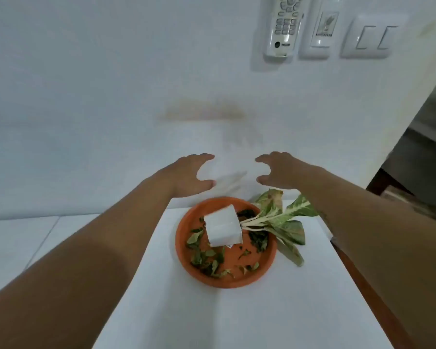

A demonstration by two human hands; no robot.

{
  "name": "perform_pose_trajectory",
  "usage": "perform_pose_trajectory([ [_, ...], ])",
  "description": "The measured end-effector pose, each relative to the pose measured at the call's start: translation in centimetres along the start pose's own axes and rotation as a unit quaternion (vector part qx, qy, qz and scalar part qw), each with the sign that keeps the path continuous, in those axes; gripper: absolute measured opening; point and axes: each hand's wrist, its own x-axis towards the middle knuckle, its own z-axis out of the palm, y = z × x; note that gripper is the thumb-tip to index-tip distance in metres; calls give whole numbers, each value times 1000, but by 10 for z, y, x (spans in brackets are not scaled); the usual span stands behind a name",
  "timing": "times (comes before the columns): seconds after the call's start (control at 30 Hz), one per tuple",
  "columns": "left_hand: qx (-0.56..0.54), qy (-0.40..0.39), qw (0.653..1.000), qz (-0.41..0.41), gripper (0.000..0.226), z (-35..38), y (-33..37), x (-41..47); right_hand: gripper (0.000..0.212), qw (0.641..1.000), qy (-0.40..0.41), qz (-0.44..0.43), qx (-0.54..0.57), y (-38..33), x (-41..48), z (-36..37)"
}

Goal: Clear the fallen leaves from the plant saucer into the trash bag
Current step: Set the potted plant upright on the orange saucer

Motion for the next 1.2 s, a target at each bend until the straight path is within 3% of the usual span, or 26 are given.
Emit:
perform_pose_trajectory([
  [0.2,-13,-103,995,-4,75,56,-5,-5,54,997,-47,36,47,12,-17,59],
  [0.4,-11,-150,988,34,78,89,-11,-5,24,984,-52,70,156,15,-41,101],
  [0.53,-22,-165,984,60,82,100,-12,-1,32,964,-91,106,228,2,-52,125],
  [0.67,-29,-164,982,83,73,104,-12,5,42,927,-96,123,341,-12,-62,146],
  [0.83,-78,-164,980,78,60,108,-14,15,34,897,-85,135,413,-23,-66,164],
  [1.2,-82,-165,982,49,53,113,-16,26,29,762,-60,235,600,-36,-66,173],
])
